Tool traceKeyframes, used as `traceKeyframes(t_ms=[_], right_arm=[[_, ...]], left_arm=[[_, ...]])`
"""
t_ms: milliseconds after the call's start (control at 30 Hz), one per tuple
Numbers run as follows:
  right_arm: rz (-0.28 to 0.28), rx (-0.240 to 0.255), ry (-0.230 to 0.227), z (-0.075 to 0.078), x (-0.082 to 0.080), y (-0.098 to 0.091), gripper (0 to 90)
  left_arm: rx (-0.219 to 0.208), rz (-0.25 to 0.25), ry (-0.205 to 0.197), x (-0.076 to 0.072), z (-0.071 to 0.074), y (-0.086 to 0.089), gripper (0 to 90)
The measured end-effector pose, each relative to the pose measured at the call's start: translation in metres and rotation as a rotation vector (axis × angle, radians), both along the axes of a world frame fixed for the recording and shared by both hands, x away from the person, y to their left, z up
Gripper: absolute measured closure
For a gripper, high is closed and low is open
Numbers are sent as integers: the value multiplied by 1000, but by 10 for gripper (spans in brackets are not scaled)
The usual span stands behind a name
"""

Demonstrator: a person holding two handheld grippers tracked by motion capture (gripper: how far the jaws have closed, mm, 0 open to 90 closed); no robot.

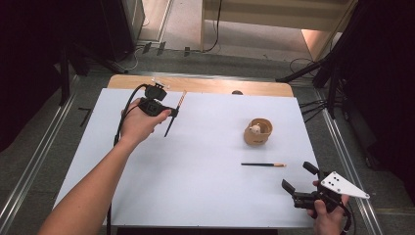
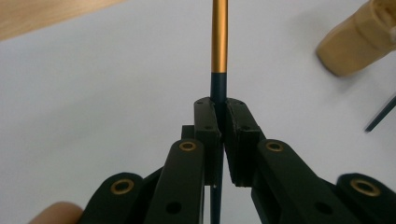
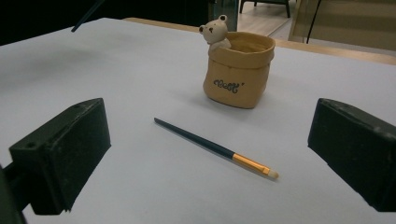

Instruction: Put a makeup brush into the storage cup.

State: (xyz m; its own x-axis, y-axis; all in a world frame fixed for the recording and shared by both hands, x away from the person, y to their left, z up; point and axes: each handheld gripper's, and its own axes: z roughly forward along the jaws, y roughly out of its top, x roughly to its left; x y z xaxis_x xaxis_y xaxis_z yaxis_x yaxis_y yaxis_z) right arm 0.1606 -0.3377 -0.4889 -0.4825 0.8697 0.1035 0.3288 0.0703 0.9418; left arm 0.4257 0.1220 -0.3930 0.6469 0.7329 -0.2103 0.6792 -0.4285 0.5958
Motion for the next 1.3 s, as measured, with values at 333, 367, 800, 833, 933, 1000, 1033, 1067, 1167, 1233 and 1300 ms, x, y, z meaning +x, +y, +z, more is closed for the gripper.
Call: traceKeyframes(t_ms=[333, 367, 800, 833, 933, 1000, 1033, 1067, 1167, 1233, 1300], right_arm=[[1, -4, -3, -1, 0, -1, 0], [1, -4, -3, -1, 0, -1, 0], [2, 0, -2, -1, 1, -1, 0], [2, -1, -2, -1, 1, -1, 0], [5, -4, -2, -1, 1, 0, 0], [4, -2, 0, -1, 1, 0, 0], [4, -1, -1, -1, 0, 0, 0], [3, -2, -5, -1, 1, -1, 0], [3, -1, -4, -1, 1, -1, 0], [4, -1, -4, -1, 1, -1, 0], [5, -1, -6, -1, 1, -1, 0]], left_arm=[[-110, -19, -86, -6, 8, -12, 854], [-121, -20, -96, -7, 9, -13, 854], [-264, -33, -156, -11, 13, -26, 854], [-281, -33, -165, -11, 12, -27, 854], [-321, -37, -201, -14, 11, -33, 853], [-334, -50, -224, -16, 12, -38, 854], [-334, -50, -224, -16, 12, -38, 853], [-346, -66, -238, -17, 11, -43, 853], [-396, -72, -243, -19, 11, -48, 854], [-408, -71, -264, -19, 11, -51, 853], [-445, -72, -283, -20, 10, -55, 853]])
